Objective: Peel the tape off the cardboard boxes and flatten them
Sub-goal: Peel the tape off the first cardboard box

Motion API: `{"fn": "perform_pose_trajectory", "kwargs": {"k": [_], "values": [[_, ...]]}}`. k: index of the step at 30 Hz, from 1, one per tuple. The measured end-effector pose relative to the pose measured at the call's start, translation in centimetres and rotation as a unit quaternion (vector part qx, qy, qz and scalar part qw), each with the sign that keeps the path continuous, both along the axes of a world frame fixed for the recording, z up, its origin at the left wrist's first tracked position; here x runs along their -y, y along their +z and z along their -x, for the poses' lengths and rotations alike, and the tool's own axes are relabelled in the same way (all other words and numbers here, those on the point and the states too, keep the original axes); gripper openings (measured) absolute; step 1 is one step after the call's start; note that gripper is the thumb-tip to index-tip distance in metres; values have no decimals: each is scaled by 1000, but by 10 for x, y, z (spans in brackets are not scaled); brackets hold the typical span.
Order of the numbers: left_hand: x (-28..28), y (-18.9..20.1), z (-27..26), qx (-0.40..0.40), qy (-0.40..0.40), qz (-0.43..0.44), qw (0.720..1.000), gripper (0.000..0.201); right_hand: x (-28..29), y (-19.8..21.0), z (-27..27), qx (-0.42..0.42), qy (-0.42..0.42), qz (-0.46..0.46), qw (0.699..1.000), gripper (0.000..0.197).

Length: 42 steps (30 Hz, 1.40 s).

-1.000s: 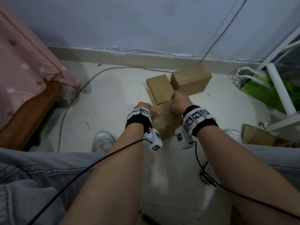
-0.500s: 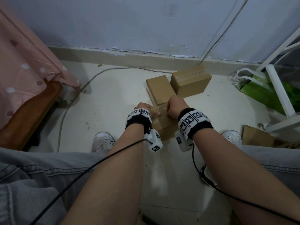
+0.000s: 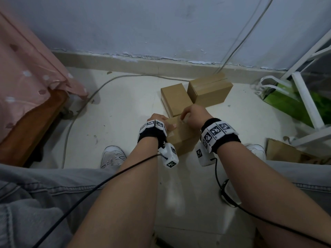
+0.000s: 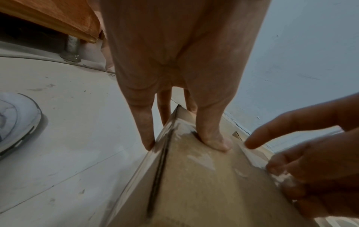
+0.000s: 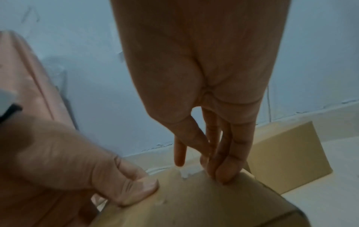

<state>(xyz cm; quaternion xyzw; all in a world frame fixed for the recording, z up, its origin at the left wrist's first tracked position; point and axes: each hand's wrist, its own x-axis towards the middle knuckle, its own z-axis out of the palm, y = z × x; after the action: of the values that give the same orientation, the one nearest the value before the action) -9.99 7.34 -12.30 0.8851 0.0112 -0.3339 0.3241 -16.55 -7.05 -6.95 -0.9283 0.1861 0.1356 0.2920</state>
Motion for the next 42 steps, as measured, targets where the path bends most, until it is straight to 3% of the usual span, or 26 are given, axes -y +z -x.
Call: {"fn": "perform_pose_trajectory", "kwargs": {"k": [4, 7, 16, 21, 42], "values": [[-2, 0, 0, -7, 5, 11, 1000, 62, -7, -4, 3, -5, 83, 17, 996, 47], [-2, 0, -1, -10, 7, 16, 1000, 57, -7, -3, 2, -16, 111, 41, 993, 44], [0, -1, -1, -8, 11, 6, 1000, 62, -3, -11, -5, -30, 53, 56, 997, 28], [-2, -4, 0, -2, 6, 20, 1000, 50, -2, -17, -5, -21, 63, 87, 994, 15], [0, 0, 5, -1, 21, 15, 1000, 60, 16, -21, -7, -27, -70, 46, 996, 15]]}}
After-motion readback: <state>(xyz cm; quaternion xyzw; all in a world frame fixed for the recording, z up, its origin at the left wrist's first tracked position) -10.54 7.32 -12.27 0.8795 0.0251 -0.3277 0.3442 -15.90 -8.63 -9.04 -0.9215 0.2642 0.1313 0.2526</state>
